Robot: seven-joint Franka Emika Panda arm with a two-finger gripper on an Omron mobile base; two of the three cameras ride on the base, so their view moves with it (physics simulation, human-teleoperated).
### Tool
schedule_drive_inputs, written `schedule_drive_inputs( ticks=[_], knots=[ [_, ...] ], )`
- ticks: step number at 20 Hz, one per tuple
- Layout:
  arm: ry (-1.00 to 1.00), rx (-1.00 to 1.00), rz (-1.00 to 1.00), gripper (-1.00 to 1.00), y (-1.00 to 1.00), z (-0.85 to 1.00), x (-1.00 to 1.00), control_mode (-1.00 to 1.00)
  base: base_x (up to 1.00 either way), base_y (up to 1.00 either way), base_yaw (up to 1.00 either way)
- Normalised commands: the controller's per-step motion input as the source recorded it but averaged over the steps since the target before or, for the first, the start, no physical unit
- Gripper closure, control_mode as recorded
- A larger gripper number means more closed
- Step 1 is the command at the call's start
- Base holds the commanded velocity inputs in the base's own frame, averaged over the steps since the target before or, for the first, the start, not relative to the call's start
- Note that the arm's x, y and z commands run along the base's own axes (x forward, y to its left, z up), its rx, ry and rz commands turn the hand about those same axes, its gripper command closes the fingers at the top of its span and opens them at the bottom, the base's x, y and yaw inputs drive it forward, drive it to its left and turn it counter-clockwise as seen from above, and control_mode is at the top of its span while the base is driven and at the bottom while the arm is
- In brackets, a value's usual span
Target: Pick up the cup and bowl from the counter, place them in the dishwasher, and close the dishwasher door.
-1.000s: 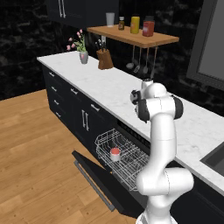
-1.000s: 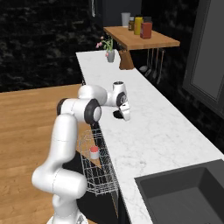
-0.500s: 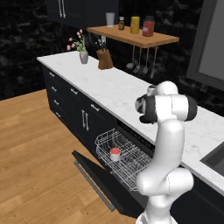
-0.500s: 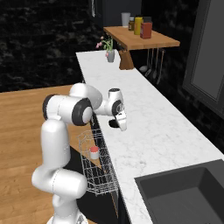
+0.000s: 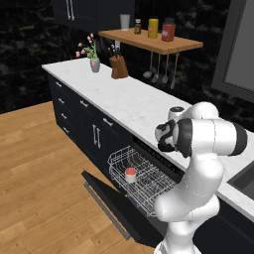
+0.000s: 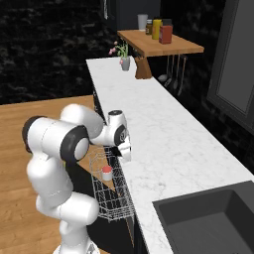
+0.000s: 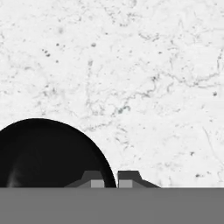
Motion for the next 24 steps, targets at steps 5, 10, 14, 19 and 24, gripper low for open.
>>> schedule_drive_inputs(
  ticks=[5, 10, 14, 19, 24],
  knots=[
    [-0.03, 0.00, -0.05, 1.00, 0.60, 0.17, -0.72, -1.00, 0.00, 0.00, 0.00],
    [0.00, 0.00, -0.05, 1.00, 0.61, 0.10, -0.68, -1.00, 0.00, 0.00, 0.00],
    [0.00, 0.00, -0.05, 1.00, 0.69, 0.00, -0.48, -1.00, 0.00, 0.00, 0.00],
    [0.02, 0.00, -0.04, 1.00, 0.63, -0.11, -0.16, -1.00, 0.00, 0.00, 0.00],
    [0.00, 0.00, -0.02, 1.00, 0.10, -0.11, 0.00, -1.00, 0.00, 0.00, 0.00]
  ],
)
